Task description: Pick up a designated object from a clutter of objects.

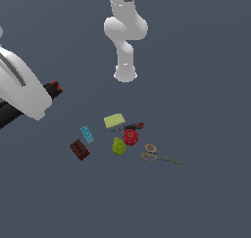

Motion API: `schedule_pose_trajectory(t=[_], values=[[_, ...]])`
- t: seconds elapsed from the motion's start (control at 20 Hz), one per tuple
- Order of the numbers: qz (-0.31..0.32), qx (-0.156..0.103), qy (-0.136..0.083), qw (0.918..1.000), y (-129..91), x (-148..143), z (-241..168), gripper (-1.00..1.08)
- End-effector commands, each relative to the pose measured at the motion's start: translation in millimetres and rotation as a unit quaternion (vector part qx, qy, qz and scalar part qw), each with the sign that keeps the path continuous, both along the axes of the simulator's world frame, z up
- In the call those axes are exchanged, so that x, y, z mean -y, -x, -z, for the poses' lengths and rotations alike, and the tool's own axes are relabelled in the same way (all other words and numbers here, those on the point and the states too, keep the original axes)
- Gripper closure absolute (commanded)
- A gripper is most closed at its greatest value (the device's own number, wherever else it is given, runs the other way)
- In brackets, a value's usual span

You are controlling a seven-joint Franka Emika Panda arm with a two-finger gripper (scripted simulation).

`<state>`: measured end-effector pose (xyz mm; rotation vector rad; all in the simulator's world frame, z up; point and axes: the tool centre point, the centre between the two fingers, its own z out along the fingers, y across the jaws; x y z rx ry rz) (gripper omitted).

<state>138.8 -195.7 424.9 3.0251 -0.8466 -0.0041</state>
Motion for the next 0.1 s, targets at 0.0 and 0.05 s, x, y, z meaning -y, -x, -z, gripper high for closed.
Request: schedule_pose_trajectory(t=[0.0,0.05], values=[[0.000,0.001,0.000,1.0000,-0.6,0.3,-2.4,1.08],[0.000,0.001,0.000,1.0000,-0.7,0.3,-2.4,1.08]])
